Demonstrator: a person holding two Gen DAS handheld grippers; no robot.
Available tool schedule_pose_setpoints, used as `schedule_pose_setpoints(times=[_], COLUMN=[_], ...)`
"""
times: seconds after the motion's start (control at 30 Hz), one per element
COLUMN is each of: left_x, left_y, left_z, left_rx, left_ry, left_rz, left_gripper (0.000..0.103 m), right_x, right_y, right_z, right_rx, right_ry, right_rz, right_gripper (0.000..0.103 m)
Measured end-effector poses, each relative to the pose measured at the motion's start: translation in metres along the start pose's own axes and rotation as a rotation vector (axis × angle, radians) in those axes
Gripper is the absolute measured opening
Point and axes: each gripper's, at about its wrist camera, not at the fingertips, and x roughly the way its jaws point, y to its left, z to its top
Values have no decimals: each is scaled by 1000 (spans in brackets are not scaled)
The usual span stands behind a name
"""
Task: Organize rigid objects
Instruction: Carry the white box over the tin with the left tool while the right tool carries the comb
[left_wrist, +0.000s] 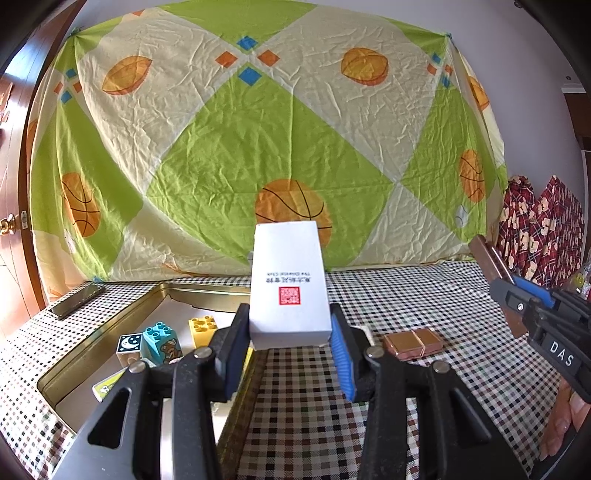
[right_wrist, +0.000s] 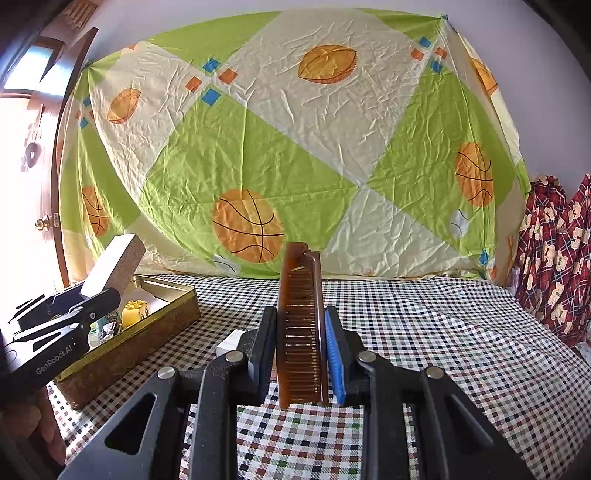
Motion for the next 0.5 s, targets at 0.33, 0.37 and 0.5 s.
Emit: schedule_pose_setpoints(times=[0.33,0.37,0.5], left_x=[-6,-6,-9], left_y=[13,14,23], left_z=[-2,-1,-2], left_rx=[-22,-24,-32], left_ry=[-3,-5,-10], left_rz=[11,14,26], left_gripper=[40,40,40], right_x=[7,8,10], right_y=[21,23,34], right_z=[-1,-1,-1], right_rx=[-8,-8,-16], right_ry=[12,13,16], right_rz=[50,55,76], right_gripper=[27,27,27])
